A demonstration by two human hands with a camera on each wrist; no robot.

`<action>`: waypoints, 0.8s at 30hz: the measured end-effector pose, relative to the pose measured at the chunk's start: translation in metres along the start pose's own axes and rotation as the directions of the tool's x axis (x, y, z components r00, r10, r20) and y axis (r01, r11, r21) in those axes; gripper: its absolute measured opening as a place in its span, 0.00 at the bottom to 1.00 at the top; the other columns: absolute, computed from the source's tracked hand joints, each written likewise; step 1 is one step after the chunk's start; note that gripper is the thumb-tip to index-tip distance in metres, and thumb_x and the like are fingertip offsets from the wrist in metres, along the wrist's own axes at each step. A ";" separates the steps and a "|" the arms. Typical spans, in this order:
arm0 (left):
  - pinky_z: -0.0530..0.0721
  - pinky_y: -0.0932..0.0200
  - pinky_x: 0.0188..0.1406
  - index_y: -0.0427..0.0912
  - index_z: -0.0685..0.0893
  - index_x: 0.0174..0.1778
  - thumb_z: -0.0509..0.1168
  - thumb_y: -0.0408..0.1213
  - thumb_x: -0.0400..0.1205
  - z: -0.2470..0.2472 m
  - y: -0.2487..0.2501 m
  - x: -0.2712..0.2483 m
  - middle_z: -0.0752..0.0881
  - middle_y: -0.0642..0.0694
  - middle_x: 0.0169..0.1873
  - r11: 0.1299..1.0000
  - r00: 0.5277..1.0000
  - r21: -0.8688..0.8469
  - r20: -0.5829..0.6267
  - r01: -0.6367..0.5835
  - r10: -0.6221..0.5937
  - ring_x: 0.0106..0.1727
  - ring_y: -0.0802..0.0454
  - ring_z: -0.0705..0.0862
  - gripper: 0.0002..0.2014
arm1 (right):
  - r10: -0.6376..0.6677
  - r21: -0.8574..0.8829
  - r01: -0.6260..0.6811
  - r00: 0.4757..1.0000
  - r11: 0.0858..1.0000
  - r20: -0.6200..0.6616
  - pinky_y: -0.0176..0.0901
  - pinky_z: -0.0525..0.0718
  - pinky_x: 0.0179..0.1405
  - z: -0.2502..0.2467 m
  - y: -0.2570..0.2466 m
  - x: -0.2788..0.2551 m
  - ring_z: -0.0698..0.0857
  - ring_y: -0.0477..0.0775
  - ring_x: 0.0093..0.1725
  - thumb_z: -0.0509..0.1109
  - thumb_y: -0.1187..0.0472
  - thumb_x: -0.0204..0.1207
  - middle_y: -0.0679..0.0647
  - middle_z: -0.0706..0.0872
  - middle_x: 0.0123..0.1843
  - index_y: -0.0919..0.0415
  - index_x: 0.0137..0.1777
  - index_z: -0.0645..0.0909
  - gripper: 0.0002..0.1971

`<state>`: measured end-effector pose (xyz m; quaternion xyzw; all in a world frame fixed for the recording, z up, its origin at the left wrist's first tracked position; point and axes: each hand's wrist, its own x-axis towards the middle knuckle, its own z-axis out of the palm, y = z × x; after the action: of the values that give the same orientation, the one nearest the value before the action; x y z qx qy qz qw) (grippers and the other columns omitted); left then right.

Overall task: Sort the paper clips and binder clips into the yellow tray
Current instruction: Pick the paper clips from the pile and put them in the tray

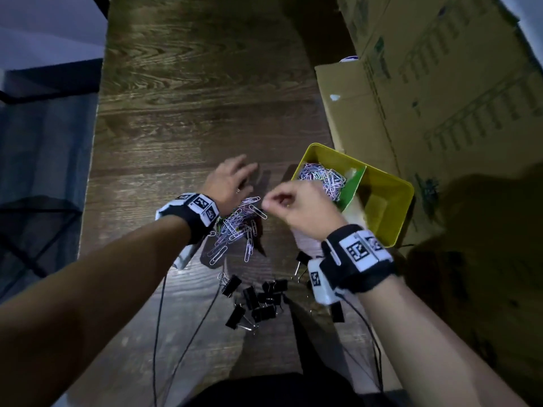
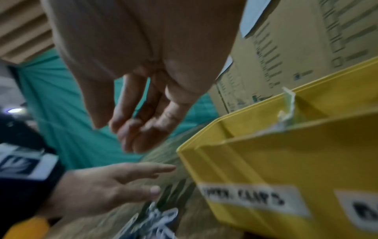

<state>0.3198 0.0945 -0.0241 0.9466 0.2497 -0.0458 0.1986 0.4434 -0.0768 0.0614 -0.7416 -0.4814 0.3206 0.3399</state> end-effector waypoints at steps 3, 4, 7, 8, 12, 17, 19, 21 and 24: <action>0.53 0.33 0.78 0.59 0.50 0.80 0.49 0.56 0.84 0.023 -0.002 -0.012 0.43 0.47 0.83 0.980 0.933 0.198 0.349 0.015 -0.085 0.83 0.42 0.44 0.28 | 0.173 -0.219 -0.094 0.911 0.971 0.375 0.34 0.80 0.49 0.040 0.011 -0.003 0.86 0.47 0.42 0.74 0.55 0.74 0.50 0.91 0.41 0.56 0.43 0.90 0.06; 0.50 0.34 0.78 0.59 0.48 0.80 0.46 0.57 0.84 0.029 0.000 -0.017 0.41 0.48 0.82 0.975 0.918 0.222 0.386 0.006 -0.094 0.83 0.43 0.41 0.28 | 0.210 -0.269 -0.090 0.863 0.959 0.459 0.37 0.80 0.53 0.053 0.016 -0.004 0.86 0.49 0.45 0.74 0.56 0.74 0.52 0.92 0.44 0.56 0.44 0.91 0.06; 0.45 0.37 0.78 0.56 0.48 0.81 0.43 0.53 0.86 0.037 -0.002 -0.040 0.41 0.47 0.82 0.978 0.917 0.205 0.397 -0.035 -0.050 0.82 0.45 0.38 0.26 | 0.265 -0.295 -0.111 0.789 0.949 0.555 0.38 0.77 0.55 0.082 0.022 -0.006 0.86 0.54 0.53 0.72 0.59 0.76 0.57 0.90 0.52 0.62 0.56 0.87 0.12; 0.44 0.38 0.79 0.55 0.47 0.81 0.43 0.51 0.86 0.038 -0.004 -0.050 0.40 0.47 0.82 0.979 0.912 0.194 0.409 -0.066 -0.020 0.82 0.45 0.38 0.26 | 0.272 -0.291 -0.125 0.792 0.948 0.546 0.37 0.76 0.54 0.087 0.022 -0.007 0.85 0.55 0.55 0.72 0.59 0.76 0.58 0.89 0.54 0.62 0.60 0.84 0.14; 0.42 0.43 0.79 0.55 0.48 0.81 0.53 0.48 0.85 0.033 -0.017 -0.090 0.41 0.47 0.82 0.991 0.937 0.022 0.329 -0.129 0.114 0.82 0.48 0.41 0.29 | 0.247 -0.281 -0.139 0.884 0.949 0.397 0.43 0.81 0.57 0.096 0.024 -0.002 0.86 0.58 0.53 0.72 0.59 0.75 0.60 0.87 0.55 0.61 0.55 0.84 0.11; 0.83 0.41 0.50 0.49 0.69 0.68 0.63 0.50 0.66 0.026 -0.024 -0.125 0.76 0.37 0.61 0.998 0.996 -0.027 0.061 0.065 -0.063 0.55 0.38 0.79 0.32 | 0.272 -0.457 -0.153 0.939 0.876 0.208 0.52 0.76 0.63 0.090 0.030 0.006 0.72 0.60 0.68 0.80 0.47 0.66 0.57 0.69 0.68 0.56 0.70 0.68 0.36; 0.83 0.44 0.45 0.49 0.68 0.64 0.66 0.47 0.63 0.032 -0.014 -0.134 0.73 0.41 0.56 0.983 0.977 -0.065 0.139 0.171 -0.161 0.49 0.42 0.78 0.31 | 0.310 -0.494 -0.157 0.919 0.855 0.244 0.54 0.74 0.66 0.095 0.031 0.008 0.68 0.62 0.70 0.82 0.45 0.61 0.60 0.66 0.71 0.60 0.77 0.61 0.49; 0.83 0.46 0.52 0.47 0.69 0.64 0.69 0.40 0.66 0.039 -0.002 -0.137 0.71 0.42 0.58 0.948 0.949 -0.132 0.170 0.290 -0.267 0.55 0.43 0.76 0.30 | 0.307 -0.509 -0.130 0.909 0.851 0.281 0.52 0.71 0.69 0.104 0.030 0.008 0.66 0.63 0.71 0.83 0.46 0.60 0.61 0.65 0.71 0.64 0.78 0.58 0.52; 0.81 0.47 0.54 0.43 0.71 0.64 0.66 0.28 0.70 0.040 0.013 -0.124 0.71 0.40 0.60 0.915 0.942 -0.225 0.103 0.336 -0.321 0.55 0.41 0.79 0.26 | 0.279 -0.484 -0.119 0.920 0.867 0.275 0.51 0.69 0.71 0.115 0.027 0.006 0.67 0.64 0.71 0.83 0.50 0.61 0.63 0.66 0.69 0.67 0.77 0.60 0.50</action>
<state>0.2186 0.0119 -0.0328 0.8584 0.4023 -0.0783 0.3084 0.3663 -0.0566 -0.0265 -0.7812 -0.5138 0.3531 0.0327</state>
